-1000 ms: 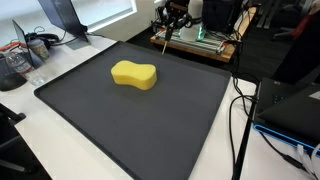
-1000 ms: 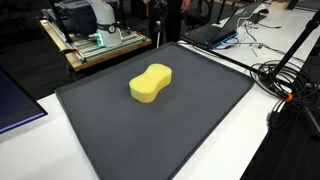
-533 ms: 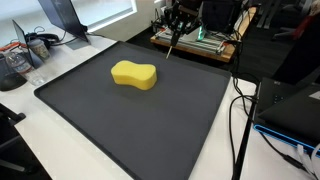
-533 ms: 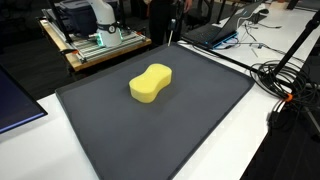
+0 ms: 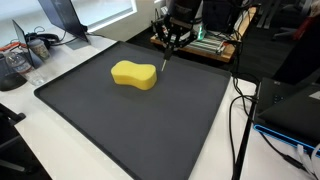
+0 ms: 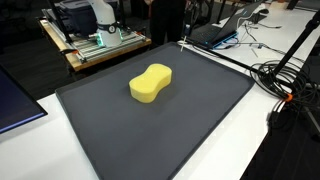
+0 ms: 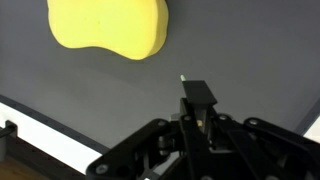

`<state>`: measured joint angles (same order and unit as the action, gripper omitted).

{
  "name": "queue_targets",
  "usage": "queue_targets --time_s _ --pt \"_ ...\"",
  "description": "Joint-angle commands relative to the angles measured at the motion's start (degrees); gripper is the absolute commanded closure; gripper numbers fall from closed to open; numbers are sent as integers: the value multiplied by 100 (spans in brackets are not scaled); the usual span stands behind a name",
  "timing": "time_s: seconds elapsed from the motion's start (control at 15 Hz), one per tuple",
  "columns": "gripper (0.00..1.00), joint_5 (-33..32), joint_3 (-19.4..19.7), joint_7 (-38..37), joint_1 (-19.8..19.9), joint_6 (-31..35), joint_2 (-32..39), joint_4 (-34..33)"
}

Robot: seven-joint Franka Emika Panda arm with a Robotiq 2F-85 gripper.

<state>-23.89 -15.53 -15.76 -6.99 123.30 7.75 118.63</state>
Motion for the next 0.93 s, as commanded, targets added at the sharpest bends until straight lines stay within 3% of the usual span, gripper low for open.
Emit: queue_targets --time_s 0.0,0.53,0.87 --pt "97 396 389 115 -114 -132 284 -633" --pt "97 1194 1010 143 95 -205 496 -1385" --pt "97 1287 1362 32 233 -397 650 -1717"
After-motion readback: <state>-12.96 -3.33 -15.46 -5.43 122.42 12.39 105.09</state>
